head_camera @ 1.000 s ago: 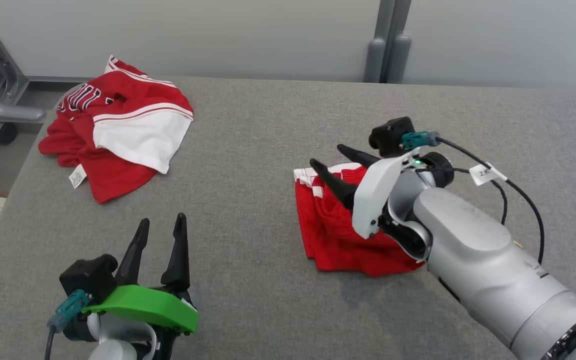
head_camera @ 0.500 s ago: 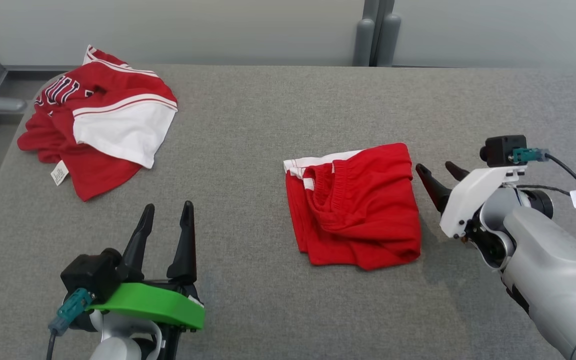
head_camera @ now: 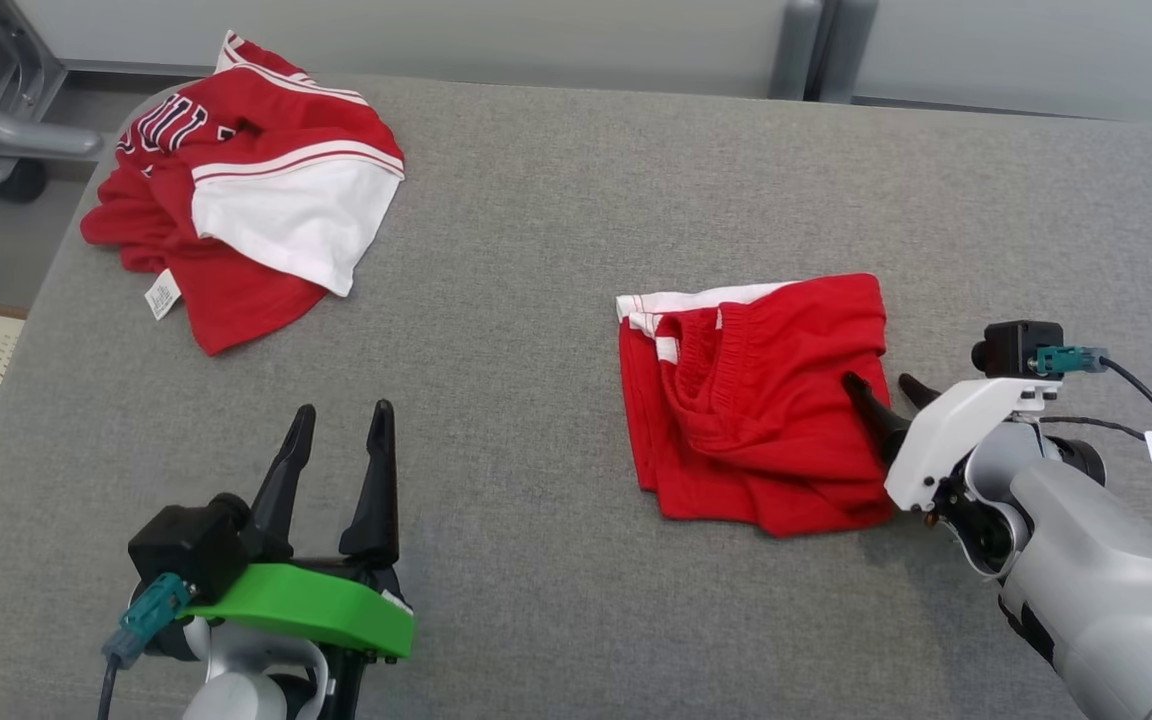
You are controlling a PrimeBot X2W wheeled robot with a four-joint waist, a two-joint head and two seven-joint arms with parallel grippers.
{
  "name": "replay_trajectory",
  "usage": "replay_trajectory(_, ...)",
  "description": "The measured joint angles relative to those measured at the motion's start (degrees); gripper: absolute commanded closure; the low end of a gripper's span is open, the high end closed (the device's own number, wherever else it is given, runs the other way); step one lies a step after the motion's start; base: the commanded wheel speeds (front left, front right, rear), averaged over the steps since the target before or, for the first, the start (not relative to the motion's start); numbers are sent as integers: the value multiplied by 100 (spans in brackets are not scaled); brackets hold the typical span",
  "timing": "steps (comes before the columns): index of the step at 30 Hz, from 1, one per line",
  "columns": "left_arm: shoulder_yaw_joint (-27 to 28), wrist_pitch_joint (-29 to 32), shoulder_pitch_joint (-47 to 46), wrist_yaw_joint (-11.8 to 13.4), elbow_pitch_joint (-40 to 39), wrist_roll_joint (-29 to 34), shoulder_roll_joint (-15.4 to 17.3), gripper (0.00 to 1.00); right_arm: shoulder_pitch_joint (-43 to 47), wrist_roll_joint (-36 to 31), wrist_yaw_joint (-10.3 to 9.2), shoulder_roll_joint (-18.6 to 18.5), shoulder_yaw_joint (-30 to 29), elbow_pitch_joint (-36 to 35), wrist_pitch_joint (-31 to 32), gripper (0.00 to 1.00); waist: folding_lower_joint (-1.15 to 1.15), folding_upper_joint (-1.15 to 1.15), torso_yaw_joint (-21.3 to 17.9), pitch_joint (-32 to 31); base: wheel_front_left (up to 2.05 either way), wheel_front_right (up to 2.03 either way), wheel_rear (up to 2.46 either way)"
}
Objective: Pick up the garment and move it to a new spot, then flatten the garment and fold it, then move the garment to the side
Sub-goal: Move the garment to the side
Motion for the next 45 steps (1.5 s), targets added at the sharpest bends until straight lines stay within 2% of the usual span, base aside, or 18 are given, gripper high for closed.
replay_trajectory(6, 70, 5, 2, 1, 60, 0, -3, 0, 97, 229, 45, 116, -97, 109, 20, 0, 0, 0, 116, -26, 0, 0, 0)
replay_trajectory(7, 79, 5, 2, 1, 60, 1, -3, 0, 97, 267, 74, 152, -103, 110, 38, 21, 0, 0, 123, -30, 0, 0, 0)
replay_trajectory(8, 80, 5, 2, 1, 60, 1, -3, 0, 97, 322, 83, 190, -124, 113, 44, 52, 0, 0, 129, -33, 0, 0, 0)
replay_trajectory(11, 91, 7, 2, 1, 62, 8, -4, 0, 97, 427, 112, 231, -172, 144, 63, 69, 0, 0, 143, -41, 0, 0, 0)
replay_trajectory(12, 96, 8, 3, 1, 63, 8, -4, 0, 97, 427, 130, 226, -176, 160, 63, 84, 1, 0, 146, -44, 0, 0, 0)
replay_trajectory(13, 98, 21, 3, 2, 63, 10, -4, 0, 97, 433, 130, 226, -189, 174, 62, 84, 0, 0, 149, -47, 0, 0, 0)
replay_trajectory(14, 101, 32, 4, 2, 64, 18, -4, 0, 97, 446, 131, 225, -200, 181, 60, 96, 0, 0, 151, -50, 0, 0, 0)
replay_trajectory(15, 105, 33, 5, 2, 65, 20, -4, 0, 97, 446, 131, 223, -201, 189, 59, 100, 0, 0, 151, -53, 0, 0, 0)
replay_trajectory(29, 290, 91, 49, 3, 46, 69, 19, 0, -13, 286, 185, 112, -21, 203, -41, 100, 0, 0, -109, -157, 0, 0, 0)
replay_trajectory(40, 290, 153, 75, 21, -312, 159, 27, 0, -467, 78, 186, -533, -20, 280, -48, 100, 0, 0, -490, -84, 0, 0, 0)
replay_trajectory(45, 258, 254, 71, 44, -563, 272, 64, 0, -852, -32, 186, -994, -30, 325, -26, 100, 0, 0, -674, 108, 0, 0, 0)
